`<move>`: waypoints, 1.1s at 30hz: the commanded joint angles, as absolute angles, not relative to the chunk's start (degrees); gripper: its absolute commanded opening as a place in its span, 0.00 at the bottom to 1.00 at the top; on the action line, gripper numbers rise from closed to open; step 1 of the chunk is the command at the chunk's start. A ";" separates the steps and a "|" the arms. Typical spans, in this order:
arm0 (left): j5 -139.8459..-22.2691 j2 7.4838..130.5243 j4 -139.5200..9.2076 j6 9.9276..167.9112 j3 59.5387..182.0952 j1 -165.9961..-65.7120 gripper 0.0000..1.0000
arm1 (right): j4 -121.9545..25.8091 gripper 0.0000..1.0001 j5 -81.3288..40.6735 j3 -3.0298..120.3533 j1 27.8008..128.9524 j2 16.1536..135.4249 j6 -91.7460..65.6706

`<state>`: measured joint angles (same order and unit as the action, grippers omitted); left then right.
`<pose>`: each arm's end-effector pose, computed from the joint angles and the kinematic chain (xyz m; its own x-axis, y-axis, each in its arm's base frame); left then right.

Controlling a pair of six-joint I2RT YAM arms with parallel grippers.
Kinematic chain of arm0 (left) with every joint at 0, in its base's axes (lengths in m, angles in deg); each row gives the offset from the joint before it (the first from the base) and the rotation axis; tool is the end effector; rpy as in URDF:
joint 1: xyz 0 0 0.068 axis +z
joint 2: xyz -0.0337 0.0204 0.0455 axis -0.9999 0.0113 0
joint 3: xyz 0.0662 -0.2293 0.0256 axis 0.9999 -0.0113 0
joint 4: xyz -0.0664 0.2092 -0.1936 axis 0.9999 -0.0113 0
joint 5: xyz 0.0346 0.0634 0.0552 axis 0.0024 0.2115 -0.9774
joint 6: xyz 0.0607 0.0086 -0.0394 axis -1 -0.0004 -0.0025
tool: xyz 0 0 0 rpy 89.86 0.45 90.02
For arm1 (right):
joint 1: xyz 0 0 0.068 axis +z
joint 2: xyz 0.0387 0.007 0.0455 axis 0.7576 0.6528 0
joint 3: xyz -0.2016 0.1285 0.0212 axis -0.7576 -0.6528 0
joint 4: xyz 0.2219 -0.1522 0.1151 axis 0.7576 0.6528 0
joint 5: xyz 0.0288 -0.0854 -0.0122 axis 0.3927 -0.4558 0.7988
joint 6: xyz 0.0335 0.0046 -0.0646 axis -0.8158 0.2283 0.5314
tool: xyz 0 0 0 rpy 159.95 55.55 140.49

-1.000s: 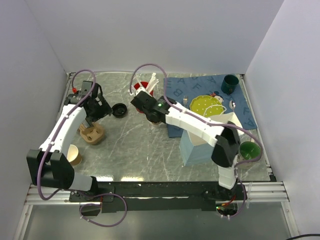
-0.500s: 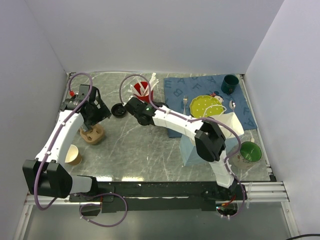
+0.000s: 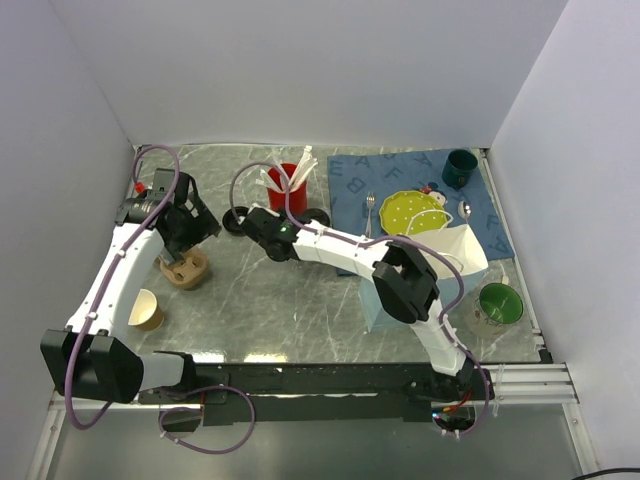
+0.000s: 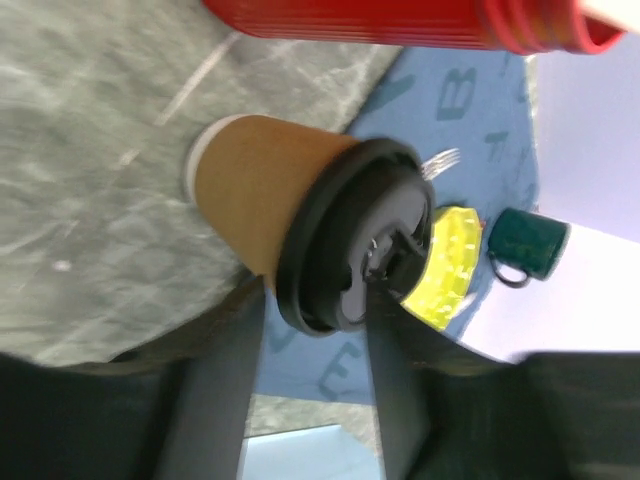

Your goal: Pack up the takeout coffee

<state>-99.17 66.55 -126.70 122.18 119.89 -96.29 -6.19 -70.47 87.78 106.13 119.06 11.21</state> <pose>0.2959 -0.0255 0.2678 -0.6426 -0.6217 -0.4479 -0.5868 0.7752 -0.2340 0.3007 0.3857 0.1617 -0.3275 -0.9061 -0.2679 -0.5688 0.4155 -0.7098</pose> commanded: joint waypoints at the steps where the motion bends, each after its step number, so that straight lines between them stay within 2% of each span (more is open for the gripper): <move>1: -100.04 64.70 -127.29 122.34 121.86 -96.12 1.00 | -4.11 0.59 -69.02 91.57 107.78 119.69 6.79; 4: -99.78 64.44 -126.68 122.08 121.07 -96.12 0.99 | -1.57 0.62 -66.82 93.94 107.96 118.11 4.16; 14: -98.02 64.09 -125.36 120.67 122.74 -96.38 0.99 | 12.49 0.60 -61.20 106.94 107.43 110.56 -8.39; 20: -92.94 63.47 -121.93 118.92 122.74 -97.00 0.99 | 20.93 0.58 -50.92 110.03 106.73 99.32 -20.25; 26: -96.07 61.98 -123.15 122.33 123.00 -97.35 0.98 | 22.44 0.55 -38.35 99.60 106.03 87.11 -27.74; 33: -111.71 62.41 -125.35 131.73 124.76 -96.39 0.91 | 18.31 0.53 -31.76 90.87 105.94 77.24 -26.53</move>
